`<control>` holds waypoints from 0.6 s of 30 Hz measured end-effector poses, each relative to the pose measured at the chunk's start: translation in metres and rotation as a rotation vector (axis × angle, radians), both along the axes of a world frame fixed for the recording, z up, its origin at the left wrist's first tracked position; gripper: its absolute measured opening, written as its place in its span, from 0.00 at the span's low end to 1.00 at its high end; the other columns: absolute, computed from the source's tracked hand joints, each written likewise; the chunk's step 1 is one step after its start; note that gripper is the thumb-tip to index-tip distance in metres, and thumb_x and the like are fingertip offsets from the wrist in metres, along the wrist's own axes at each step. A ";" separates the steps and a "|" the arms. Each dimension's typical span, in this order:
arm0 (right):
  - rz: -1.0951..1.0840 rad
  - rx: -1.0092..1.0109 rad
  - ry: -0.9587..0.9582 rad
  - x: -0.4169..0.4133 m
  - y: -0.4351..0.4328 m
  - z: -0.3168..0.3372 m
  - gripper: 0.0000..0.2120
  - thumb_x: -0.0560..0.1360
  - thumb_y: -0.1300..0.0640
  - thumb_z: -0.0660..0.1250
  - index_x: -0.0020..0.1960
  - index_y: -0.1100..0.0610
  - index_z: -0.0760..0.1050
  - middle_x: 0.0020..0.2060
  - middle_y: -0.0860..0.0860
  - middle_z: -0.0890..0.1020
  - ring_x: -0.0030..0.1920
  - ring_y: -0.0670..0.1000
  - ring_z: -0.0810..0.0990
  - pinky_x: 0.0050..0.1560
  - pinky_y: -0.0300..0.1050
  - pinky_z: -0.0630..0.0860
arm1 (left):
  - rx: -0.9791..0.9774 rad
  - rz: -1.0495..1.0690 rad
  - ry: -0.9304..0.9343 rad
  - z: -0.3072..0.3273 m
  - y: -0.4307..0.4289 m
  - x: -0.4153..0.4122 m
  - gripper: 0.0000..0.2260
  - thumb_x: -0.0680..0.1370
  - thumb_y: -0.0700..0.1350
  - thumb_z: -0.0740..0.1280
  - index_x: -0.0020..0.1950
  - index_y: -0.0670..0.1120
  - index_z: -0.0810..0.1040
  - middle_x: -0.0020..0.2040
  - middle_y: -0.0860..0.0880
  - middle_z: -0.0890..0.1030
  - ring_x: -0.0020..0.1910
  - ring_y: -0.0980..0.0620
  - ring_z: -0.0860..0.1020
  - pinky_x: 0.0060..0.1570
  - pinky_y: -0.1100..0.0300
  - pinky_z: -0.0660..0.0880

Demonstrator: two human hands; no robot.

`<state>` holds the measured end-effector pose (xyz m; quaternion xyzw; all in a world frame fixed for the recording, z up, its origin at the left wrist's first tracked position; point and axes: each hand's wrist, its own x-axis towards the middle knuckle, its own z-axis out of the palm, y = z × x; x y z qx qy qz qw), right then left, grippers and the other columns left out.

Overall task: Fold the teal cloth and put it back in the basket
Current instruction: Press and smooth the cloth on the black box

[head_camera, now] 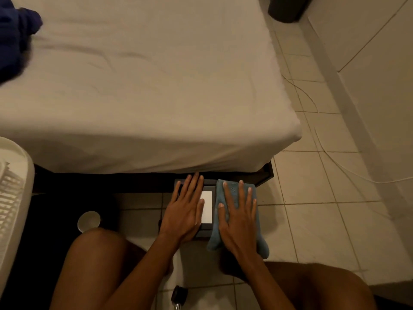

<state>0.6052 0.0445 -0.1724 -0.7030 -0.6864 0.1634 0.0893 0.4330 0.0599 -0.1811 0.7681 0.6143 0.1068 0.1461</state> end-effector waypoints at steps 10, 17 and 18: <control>0.109 0.006 -0.101 -0.003 0.008 0.002 0.31 0.82 0.41 0.48 0.80 0.41 0.38 0.81 0.51 0.42 0.80 0.55 0.38 0.79 0.60 0.41 | -0.009 0.026 0.072 0.001 0.000 0.003 0.27 0.84 0.54 0.42 0.81 0.44 0.43 0.81 0.46 0.45 0.80 0.49 0.43 0.77 0.47 0.40; -0.076 0.012 -0.052 -0.003 0.000 0.000 0.31 0.81 0.40 0.43 0.81 0.48 0.45 0.81 0.54 0.43 0.80 0.57 0.38 0.79 0.62 0.44 | 0.013 0.082 0.069 -0.005 0.000 0.005 0.27 0.84 0.52 0.48 0.81 0.43 0.46 0.81 0.46 0.47 0.80 0.48 0.47 0.77 0.51 0.41; -0.060 0.022 -0.076 -0.008 0.002 0.001 0.31 0.81 0.41 0.44 0.82 0.48 0.45 0.81 0.54 0.43 0.80 0.58 0.39 0.79 0.62 0.43 | 0.012 0.076 0.075 -0.006 0.000 0.005 0.27 0.84 0.52 0.47 0.80 0.42 0.46 0.81 0.45 0.47 0.80 0.47 0.47 0.77 0.51 0.42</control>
